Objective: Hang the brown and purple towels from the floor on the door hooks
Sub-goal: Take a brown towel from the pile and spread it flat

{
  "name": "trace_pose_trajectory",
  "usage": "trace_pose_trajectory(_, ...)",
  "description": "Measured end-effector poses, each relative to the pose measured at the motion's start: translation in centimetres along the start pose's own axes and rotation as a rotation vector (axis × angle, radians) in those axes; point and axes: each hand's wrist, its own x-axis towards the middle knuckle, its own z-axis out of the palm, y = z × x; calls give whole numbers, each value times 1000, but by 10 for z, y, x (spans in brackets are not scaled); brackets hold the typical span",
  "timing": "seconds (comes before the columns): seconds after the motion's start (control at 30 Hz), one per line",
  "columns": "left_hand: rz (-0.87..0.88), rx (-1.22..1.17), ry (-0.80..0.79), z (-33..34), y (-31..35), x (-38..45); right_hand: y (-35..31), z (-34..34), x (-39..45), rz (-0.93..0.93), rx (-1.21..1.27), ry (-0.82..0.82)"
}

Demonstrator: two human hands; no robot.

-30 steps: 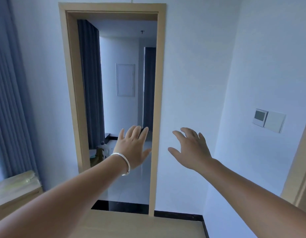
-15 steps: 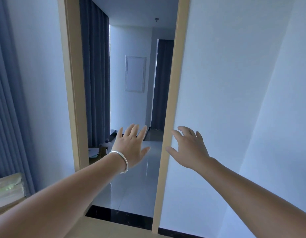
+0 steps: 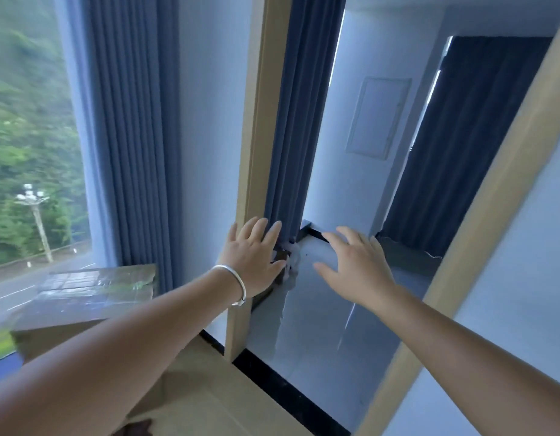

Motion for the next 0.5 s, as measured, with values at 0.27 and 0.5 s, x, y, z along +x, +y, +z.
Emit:
trace_pose_trajectory(0.27,-380,110,-143,44,-126,-49,-108,96,89,-354,152,-100)
trace_pose_trajectory(0.5,-723,231,-240,80,-187,-84,-184,171,147,-666,317,-186)
